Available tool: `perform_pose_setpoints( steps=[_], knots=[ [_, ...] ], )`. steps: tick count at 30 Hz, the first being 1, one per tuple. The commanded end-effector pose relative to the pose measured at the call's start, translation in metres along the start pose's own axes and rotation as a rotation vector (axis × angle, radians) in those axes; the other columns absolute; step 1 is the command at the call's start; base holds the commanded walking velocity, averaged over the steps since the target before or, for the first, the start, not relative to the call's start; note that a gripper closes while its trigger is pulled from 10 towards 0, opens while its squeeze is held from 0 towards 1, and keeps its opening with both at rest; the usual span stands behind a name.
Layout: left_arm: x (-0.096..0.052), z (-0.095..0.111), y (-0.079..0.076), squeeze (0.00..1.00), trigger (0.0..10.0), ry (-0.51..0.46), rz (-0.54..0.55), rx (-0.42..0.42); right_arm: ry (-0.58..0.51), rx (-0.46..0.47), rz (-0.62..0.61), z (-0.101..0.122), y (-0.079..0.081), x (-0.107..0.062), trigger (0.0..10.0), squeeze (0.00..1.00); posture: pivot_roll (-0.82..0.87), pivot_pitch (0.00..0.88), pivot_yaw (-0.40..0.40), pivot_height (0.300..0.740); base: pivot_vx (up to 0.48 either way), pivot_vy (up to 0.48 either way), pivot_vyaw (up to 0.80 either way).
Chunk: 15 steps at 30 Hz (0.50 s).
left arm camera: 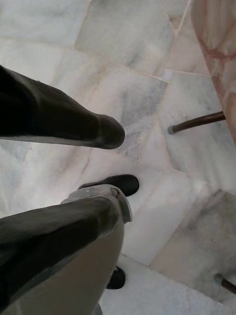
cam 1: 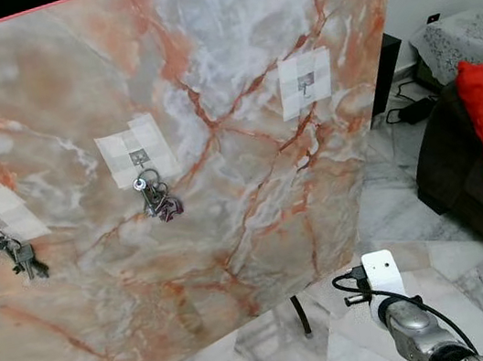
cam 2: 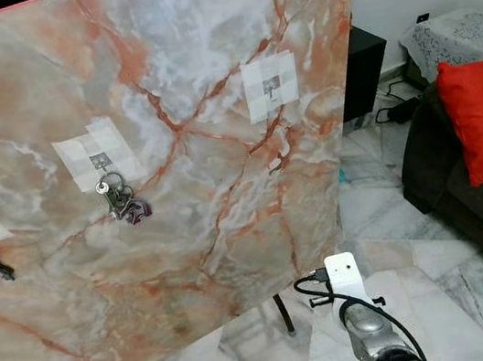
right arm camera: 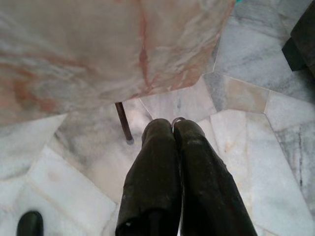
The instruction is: Hang keys on a hook
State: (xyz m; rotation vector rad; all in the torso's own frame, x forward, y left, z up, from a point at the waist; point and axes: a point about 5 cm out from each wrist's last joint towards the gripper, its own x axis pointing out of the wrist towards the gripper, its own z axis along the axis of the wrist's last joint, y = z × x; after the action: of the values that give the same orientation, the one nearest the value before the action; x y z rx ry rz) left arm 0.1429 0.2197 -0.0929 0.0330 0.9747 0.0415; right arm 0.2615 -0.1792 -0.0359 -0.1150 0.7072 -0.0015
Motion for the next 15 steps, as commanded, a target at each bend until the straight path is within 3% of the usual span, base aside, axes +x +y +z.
perform_pose_setpoints(
  steps=[1, 3, 13, 15],
  knots=[
    [-0.002, -0.011, -0.001, 0.00, 10.0, 0.042, -0.003, 0.005, -0.005, -0.001, 0.010, 0.001, 0.003, 0.000, 10.0, 0.00, -0.10, 0.000, 0.009, 0.740, 0.000, 0.000, 0.69],
    [-0.002, -0.012, -0.001, 0.00, 10.0, 0.043, -0.004, 0.006, -0.014, 0.006, 0.010, 0.002, 0.003, 0.000, 10.0, 0.00, -0.10, 0.000, 0.009, 0.740, 0.000, 0.000, 0.73],
    [-0.003, -0.014, -0.003, 0.00, 10.0, 0.044, -0.006, -0.012, -0.056, 0.045, 0.001, 0.015, 0.004, 0.002, 10.0, 0.00, -0.10, 0.000, 0.009, 0.740, 0.000, 0.000, 0.00],
    [-0.003, -0.013, -0.001, 0.00, 10.0, 0.037, -0.006, -0.015, -0.076, 0.060, -0.005, 0.020, 0.004, 0.003, 10.0, 0.00, -0.10, 0.000, 0.008, 0.740, 0.000, 0.285, 0.00]
  ],
)
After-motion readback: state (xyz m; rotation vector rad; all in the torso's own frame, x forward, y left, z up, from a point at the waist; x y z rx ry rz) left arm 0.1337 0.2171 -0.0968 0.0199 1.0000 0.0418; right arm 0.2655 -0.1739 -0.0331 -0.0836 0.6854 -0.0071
